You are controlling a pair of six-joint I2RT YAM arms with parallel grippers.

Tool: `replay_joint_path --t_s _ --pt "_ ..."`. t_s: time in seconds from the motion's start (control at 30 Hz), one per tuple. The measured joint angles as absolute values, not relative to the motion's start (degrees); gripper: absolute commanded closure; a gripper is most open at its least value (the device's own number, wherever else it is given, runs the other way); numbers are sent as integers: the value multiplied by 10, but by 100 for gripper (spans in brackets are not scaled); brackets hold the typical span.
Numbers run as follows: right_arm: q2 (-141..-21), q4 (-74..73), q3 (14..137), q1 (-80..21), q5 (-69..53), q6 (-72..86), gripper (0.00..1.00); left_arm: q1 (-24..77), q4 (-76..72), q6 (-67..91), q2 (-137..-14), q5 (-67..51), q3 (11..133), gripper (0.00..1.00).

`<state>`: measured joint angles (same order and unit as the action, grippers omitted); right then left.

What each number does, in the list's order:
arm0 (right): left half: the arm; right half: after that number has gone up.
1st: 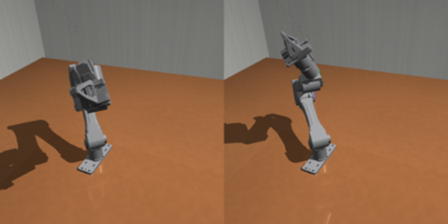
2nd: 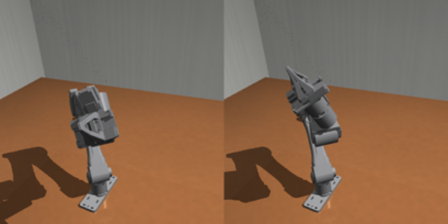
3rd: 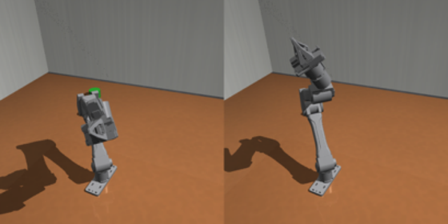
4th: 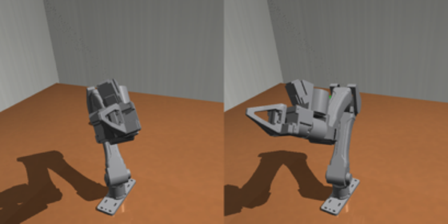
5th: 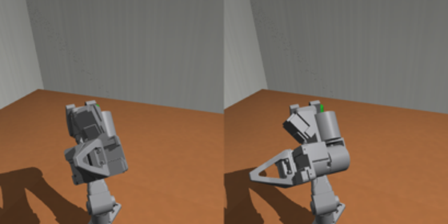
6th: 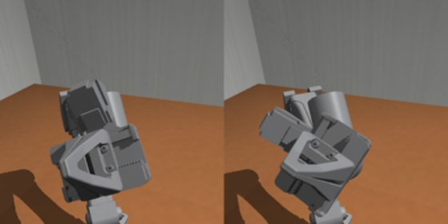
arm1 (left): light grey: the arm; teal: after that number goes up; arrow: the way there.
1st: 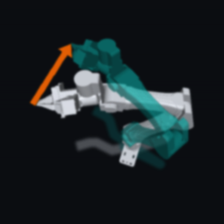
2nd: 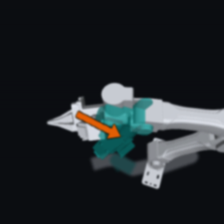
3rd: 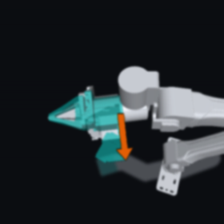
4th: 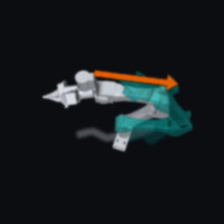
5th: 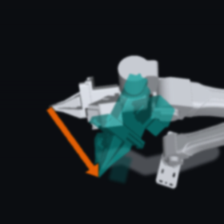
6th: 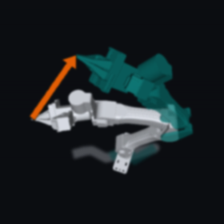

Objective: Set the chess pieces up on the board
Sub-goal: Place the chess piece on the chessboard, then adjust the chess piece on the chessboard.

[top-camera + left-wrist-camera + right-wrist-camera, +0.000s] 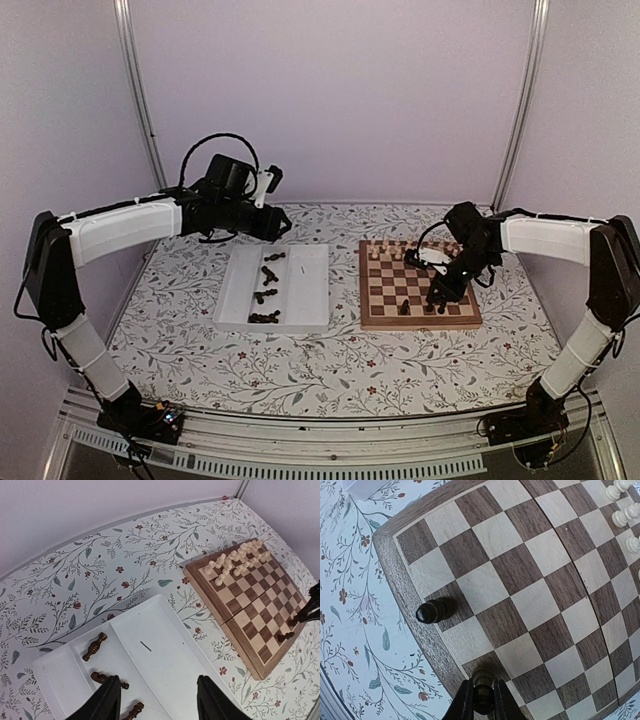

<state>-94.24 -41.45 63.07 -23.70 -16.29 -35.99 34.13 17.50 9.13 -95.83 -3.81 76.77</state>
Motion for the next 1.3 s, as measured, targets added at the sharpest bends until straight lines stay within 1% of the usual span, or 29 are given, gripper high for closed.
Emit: replay_joint_path --t_s 0.2,0.3,0.43,0.53,0.63,0.7,0.83,1.03,1.17,1.3 --pt "-947 -412 631 -238 -167 -360 64 342 179 90 -965 -36 768 46" --pt "-947 -425 638 -236 -177 -361 60 343 180 90 -966 -36 768 46" --pt "-945 -479 703 -214 -221 -368 54 343 182 86 -966 -33 768 46" --pt "-927 -485 754 -179 -265 -370 52 343 184 84 -967 -29 769 46" --pt "-888 -467 752 -138 -308 -369 52 345 194 80 -976 -23 779 47" --pt "-858 -435 720 -105 -340 -366 53 351 215 74 -987 -9 798 47" --pt "-849 -395 647 -74 -371 -363 60 369 255 61 -1011 14 837 48" --pt "-893 -373 604 -80 -361 -371 63 375 278 47 -1012 35 828 48" --pt "-914 -365 600 -97 -335 -376 70 375 286 42 -1017 37 819 48" --pt "-938 -356 600 -128 -304 -378 72 375 286 38 -1025 37 819 48"
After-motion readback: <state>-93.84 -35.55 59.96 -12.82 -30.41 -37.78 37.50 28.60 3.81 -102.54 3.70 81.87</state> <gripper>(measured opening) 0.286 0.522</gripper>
